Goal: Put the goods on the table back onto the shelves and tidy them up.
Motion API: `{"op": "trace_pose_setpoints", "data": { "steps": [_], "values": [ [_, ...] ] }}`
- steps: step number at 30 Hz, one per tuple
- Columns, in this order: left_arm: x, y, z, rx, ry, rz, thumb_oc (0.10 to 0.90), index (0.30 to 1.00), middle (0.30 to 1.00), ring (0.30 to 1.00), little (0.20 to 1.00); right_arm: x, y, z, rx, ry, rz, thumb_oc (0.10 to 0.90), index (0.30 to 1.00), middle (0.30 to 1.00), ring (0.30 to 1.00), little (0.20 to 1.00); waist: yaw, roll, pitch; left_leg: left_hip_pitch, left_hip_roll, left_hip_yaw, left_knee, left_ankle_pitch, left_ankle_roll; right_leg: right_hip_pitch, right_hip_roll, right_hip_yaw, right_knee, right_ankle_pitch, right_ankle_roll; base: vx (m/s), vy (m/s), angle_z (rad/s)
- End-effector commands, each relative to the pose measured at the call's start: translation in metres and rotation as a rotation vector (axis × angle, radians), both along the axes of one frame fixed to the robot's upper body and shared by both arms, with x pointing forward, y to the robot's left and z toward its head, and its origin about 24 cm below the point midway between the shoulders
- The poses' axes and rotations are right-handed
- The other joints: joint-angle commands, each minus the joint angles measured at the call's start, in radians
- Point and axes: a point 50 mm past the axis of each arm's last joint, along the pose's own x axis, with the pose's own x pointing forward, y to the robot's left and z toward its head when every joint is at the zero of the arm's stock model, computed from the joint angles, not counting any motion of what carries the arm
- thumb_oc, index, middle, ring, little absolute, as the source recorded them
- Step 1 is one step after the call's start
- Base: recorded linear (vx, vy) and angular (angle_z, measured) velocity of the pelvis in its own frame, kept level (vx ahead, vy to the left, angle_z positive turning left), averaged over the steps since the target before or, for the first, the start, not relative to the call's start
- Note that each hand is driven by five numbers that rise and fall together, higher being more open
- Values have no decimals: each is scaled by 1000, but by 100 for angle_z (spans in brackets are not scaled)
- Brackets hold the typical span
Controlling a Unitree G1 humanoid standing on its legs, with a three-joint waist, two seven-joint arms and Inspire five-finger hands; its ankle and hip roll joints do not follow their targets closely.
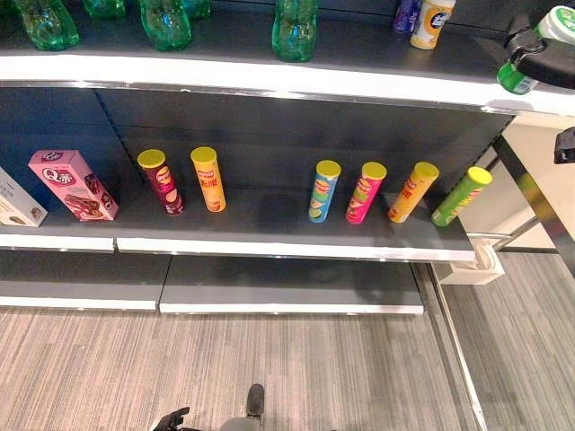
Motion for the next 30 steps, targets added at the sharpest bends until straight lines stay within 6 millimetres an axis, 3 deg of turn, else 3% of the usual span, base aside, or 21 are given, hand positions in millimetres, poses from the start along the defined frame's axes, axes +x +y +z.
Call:
{"op": "trace_pose_setpoints", "data": {
  "steps": [1,13,30],
  "values": [
    [7,15,6,66,-11,-18,800,900,900,900,900,-18,8,67,6,-244,23,400,300,300,300,300,34,-7,-82,50,50,-29,4,-137,-95,-14,-10,-7,7,21,45,28,-16,3],
    [4,15,4,68,9,-24,800,900,900,900,900,-11,-13,61,103,-203,-66,400,300,300,300,300,51,-12,-75,26,48,-51,4,-133,-97,-30,-8,-29,7,21,47,28,-7,11],
    [4,19,6,72,0,11,800,900,900,900,900,-3,-19,63,174,-187,-111,400,300,300,300,300,86,-37,-70,12,44,-77,4,-138,-96,-31,-3,-51,7,19,49,27,-1,3]
  ]
}}
